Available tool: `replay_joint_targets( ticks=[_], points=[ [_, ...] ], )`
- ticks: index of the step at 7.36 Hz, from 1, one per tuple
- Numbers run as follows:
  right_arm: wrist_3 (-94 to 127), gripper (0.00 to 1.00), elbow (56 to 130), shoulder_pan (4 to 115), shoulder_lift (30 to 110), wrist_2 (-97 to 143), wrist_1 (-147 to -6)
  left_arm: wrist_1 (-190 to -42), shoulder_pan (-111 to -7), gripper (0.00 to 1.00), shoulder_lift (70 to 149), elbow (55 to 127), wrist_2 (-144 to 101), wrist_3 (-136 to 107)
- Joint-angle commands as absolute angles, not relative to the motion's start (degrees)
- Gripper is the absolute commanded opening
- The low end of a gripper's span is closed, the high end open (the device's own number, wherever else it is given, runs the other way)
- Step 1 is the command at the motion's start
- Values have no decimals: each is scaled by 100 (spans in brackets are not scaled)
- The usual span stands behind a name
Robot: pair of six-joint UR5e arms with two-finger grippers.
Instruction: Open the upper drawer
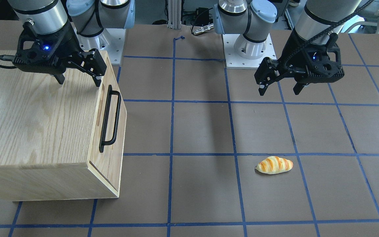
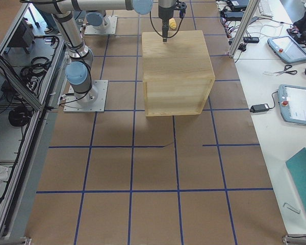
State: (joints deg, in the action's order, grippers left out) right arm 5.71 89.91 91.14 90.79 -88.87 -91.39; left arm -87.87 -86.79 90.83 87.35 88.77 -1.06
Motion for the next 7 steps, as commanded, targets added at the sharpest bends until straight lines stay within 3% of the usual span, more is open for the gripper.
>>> replay_joint_targets(
  ticks=[1, 7],
  points=[
    [571, 100, 8991, 9114, 9079, -8886, -9141, -8754, -8623, 100, 9123, 8693, 8824, -132],
    [571, 100, 8991, 9114, 9079, -8886, -9132, -8088, -8823, 100, 9377, 8675, 8221, -167]
  ],
)
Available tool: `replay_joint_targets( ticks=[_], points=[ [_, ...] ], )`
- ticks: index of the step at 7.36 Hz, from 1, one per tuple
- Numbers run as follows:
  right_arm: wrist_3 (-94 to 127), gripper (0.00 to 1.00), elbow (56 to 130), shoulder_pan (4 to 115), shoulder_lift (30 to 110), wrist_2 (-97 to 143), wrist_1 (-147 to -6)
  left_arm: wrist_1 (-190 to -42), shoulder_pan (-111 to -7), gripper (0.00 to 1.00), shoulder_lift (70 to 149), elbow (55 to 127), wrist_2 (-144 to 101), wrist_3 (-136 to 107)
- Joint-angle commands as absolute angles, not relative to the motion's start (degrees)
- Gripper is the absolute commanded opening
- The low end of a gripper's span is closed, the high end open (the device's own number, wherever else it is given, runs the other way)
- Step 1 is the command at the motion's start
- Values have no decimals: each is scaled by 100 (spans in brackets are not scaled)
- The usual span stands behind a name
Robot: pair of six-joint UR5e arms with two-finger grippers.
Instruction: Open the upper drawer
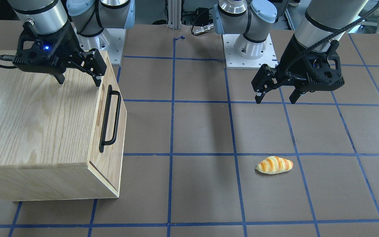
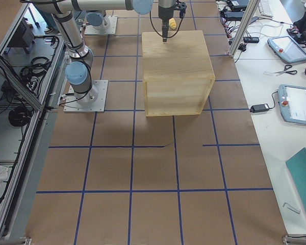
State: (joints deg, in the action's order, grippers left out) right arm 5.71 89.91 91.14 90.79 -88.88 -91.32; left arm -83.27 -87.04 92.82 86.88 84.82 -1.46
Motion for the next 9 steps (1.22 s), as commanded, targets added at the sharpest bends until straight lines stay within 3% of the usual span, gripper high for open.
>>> replay_joint_targets(
  ticks=[1, 9],
  points=[
    [571, 100, 8991, 9114, 9079, -8894, -9141, -7886, -9155, 100, 9491, 8675, 8052, -445],
    [571, 100, 8991, 9114, 9079, -8894, -9141, -6153, -11134, 100, 10704, 8666, 7664, -2793]
  ],
)
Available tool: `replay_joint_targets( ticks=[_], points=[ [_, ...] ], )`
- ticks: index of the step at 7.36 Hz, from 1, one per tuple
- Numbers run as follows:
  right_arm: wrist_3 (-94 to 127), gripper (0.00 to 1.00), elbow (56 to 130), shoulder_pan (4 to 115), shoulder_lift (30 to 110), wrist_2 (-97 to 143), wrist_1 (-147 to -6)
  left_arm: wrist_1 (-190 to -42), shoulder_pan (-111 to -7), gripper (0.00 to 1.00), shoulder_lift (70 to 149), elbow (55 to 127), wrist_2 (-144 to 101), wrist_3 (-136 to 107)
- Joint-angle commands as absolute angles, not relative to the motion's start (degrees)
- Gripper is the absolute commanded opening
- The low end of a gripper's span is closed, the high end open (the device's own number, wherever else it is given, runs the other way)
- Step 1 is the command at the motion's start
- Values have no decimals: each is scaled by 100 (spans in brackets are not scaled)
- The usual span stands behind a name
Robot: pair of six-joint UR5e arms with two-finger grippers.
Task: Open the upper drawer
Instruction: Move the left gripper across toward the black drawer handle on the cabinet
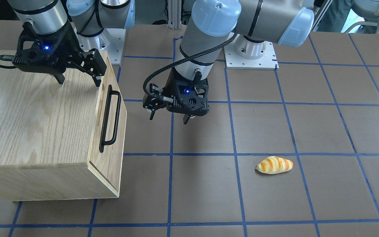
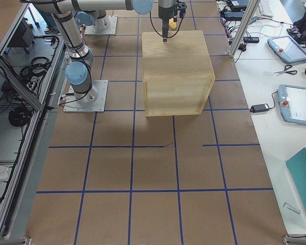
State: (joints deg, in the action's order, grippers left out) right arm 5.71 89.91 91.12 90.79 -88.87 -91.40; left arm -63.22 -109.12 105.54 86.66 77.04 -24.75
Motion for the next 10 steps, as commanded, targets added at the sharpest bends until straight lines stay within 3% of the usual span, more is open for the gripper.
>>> replay_joint_targets(
  ticks=[1, 10],
  points=[
    [571, 100, 8991, 9114, 9079, -8886, -9132, -5830, -11171, 100, 10827, 8657, 7507, -3012],
    [571, 100, 8991, 9114, 9079, -8886, -9141, -5722, -11575, 100, 11311, 8306, 7400, -4218]
  ],
)
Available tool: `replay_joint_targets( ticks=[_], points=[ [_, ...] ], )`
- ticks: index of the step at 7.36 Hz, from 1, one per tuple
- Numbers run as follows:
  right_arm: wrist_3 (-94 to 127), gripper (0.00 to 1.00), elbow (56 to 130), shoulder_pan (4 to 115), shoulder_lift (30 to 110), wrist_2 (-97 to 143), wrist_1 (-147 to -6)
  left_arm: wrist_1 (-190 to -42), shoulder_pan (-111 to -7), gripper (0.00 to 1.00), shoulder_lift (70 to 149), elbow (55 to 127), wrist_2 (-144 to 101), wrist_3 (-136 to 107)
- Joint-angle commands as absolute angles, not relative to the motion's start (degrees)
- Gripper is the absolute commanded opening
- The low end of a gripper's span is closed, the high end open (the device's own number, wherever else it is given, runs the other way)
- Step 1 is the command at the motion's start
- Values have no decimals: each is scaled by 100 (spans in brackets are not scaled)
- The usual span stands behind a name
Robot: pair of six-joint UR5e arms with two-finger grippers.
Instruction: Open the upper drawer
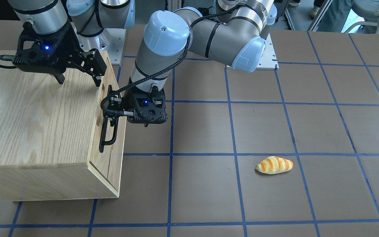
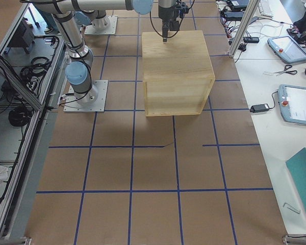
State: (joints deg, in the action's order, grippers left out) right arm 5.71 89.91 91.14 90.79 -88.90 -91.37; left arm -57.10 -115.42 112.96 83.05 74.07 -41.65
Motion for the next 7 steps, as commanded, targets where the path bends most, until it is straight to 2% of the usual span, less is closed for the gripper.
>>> replay_joint_targets(
  ticks=[1, 7],
  points=[
    [571, 100, 8991, 9114, 9079, -8894, -9141, -5722, -11584, 100, 11329, 8306, 7400, -4297],
    [571, 100, 8991, 9114, 9079, -8894, -9132, -5730, -11584, 100, 11435, 8297, 7435, -4316]
  ],
)
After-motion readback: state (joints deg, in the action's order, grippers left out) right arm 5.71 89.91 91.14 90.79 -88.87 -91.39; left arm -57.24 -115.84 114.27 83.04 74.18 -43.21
